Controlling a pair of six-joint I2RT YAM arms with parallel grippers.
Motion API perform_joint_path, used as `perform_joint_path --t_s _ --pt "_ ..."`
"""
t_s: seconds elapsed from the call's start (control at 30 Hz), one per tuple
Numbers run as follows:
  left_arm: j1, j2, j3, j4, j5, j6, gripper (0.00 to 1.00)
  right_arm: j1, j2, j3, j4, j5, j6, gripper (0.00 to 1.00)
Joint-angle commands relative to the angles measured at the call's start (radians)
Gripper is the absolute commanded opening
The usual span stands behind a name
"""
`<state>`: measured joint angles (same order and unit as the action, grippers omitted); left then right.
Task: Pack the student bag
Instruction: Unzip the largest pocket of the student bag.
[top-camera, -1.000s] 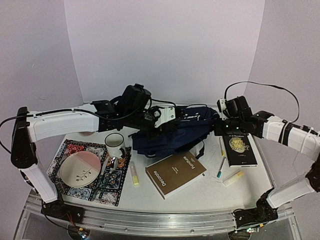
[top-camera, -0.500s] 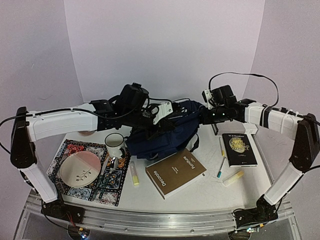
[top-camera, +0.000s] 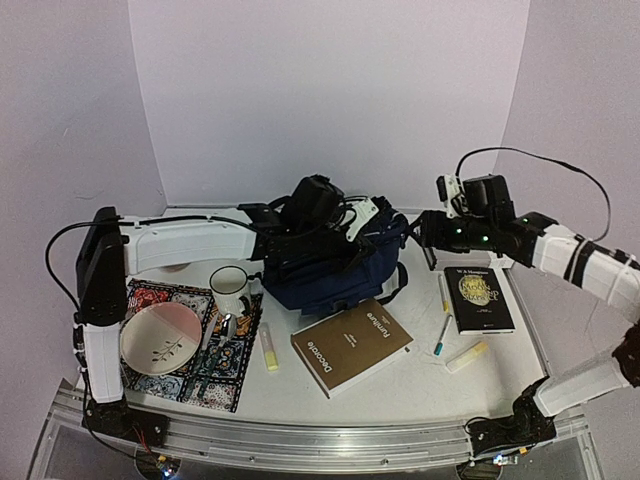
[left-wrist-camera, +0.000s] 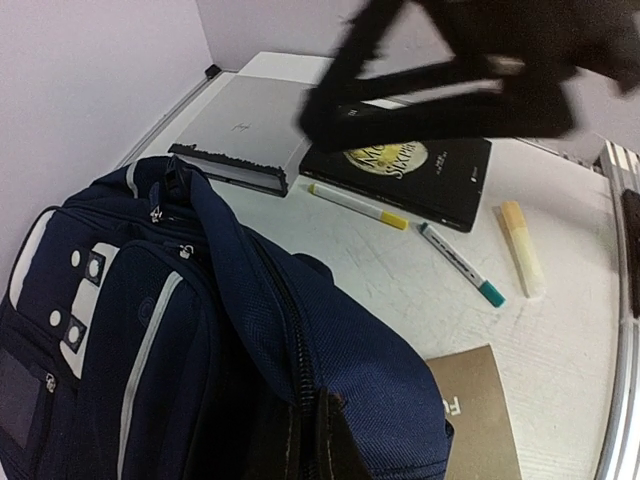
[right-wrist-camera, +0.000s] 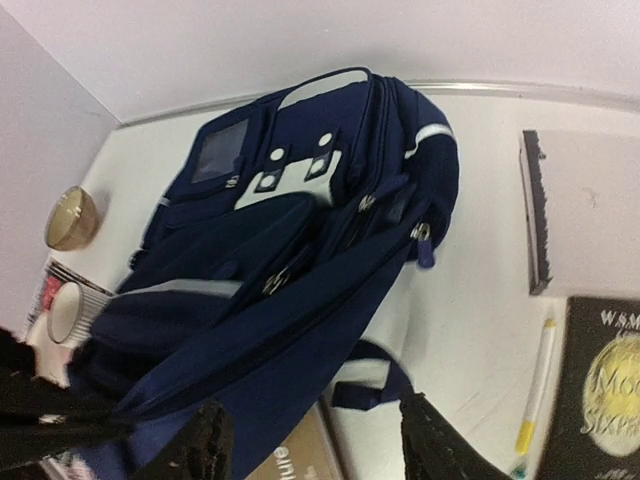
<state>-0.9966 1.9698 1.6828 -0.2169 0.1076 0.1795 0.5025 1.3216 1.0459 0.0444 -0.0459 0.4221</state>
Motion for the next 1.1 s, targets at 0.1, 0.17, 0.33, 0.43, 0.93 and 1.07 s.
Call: perform_joint_path --t_s 0.1,0.17,0.33,0.43,0.93,1.07 --pt "0.007 0.107 0.247 0.142 -0.127 -0.227 0.00 0.076 -0.234 -0.250 0.143 -0.060 0.265 0.72" --pt "0.007 0.125 0.270 0.142 -0.117 -0.268 0.00 0.104 -0.257 -0.319 0.207 -0.046 0.312 0.76" --pt "0.006 0.132 0.292 0.142 -0.044 -0.342 0.00 0.166 -0.212 -0.412 0.391 -0.033 0.404 0.83" --pt "0.007 0.122 0.285 0.142 -0.021 -0.373 0.00 0.191 -0.161 -0.432 0.504 -0.033 0.430 0.88" --pt "0.006 0.090 0.271 0.143 0.049 -0.486 0.00 0.201 0.040 -0.384 0.667 -0.025 0.447 0.66" --pt "0.006 0.043 0.231 0.143 0.030 -0.449 0.00 0.200 0.026 -0.380 0.648 -0.020 0.429 0.23"
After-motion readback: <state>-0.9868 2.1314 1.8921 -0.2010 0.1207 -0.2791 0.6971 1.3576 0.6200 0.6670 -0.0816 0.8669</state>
